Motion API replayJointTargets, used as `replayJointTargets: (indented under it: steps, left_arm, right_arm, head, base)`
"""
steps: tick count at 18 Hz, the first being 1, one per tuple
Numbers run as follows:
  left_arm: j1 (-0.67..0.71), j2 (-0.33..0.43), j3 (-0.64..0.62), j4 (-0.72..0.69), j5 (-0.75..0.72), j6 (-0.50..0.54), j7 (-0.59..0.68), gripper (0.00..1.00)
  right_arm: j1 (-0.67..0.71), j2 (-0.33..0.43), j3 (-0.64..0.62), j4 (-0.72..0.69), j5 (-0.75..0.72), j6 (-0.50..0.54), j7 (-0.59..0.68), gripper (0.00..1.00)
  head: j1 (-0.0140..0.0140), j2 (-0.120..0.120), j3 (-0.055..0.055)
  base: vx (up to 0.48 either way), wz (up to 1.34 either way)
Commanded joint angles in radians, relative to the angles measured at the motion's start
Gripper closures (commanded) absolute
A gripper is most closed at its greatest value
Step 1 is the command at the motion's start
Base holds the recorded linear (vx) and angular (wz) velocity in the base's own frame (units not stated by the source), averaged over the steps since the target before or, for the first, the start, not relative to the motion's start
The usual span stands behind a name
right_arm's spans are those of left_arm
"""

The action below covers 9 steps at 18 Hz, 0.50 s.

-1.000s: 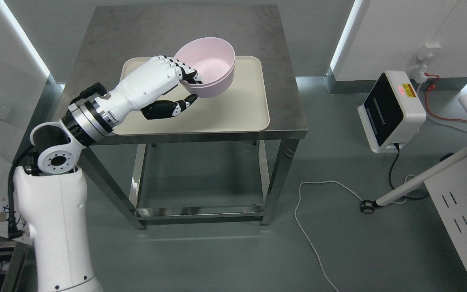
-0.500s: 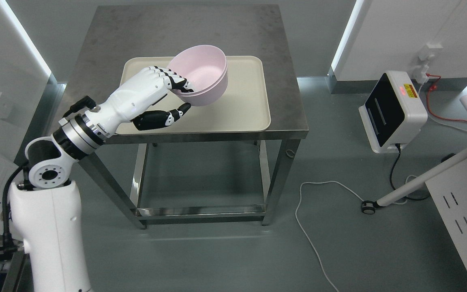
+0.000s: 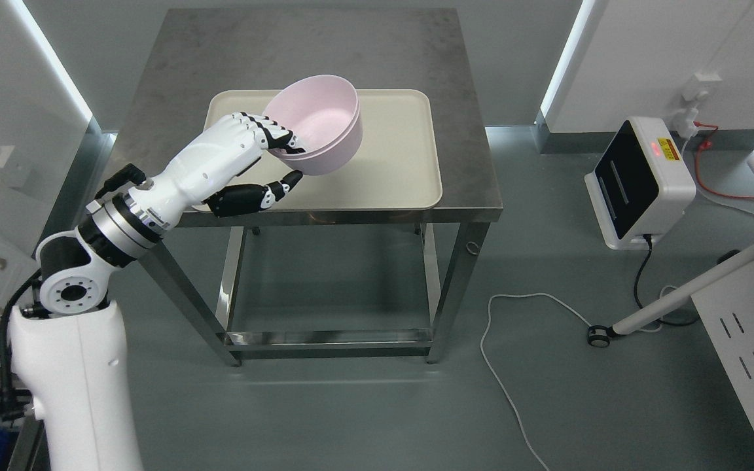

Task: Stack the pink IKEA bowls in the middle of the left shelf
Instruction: 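Turn toward the blue bin shelf holding the bowls in the left hand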

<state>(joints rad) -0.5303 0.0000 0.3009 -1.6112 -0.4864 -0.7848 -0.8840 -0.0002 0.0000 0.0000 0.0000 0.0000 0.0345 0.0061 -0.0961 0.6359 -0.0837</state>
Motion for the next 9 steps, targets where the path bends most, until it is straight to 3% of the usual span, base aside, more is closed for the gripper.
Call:
replayJointTargets:
  steps: [1, 9]
  left_arm:
    - [0.004, 0.017, 0.000, -0.012, 0.008, -0.001, 0.000, 0.99]
    - [0.003, 0.017, -0.008, -0.009, 0.009, -0.001, 0.000, 0.98]
  right_arm:
    - [0.029, -0.017, -0.011, -0.034, 0.000, -0.001, 0.000, 0.00]
    - [0.029, -0.017, -0.012, -0.034, 0.000, -0.001, 0.000, 0.00]
  head:
    - [0.0000, 0.000, 0.000]
    - [0.0000, 0.000, 0.000]
  base:
    - [-0.026, 0.08]
    - [-0.090, 0.06]
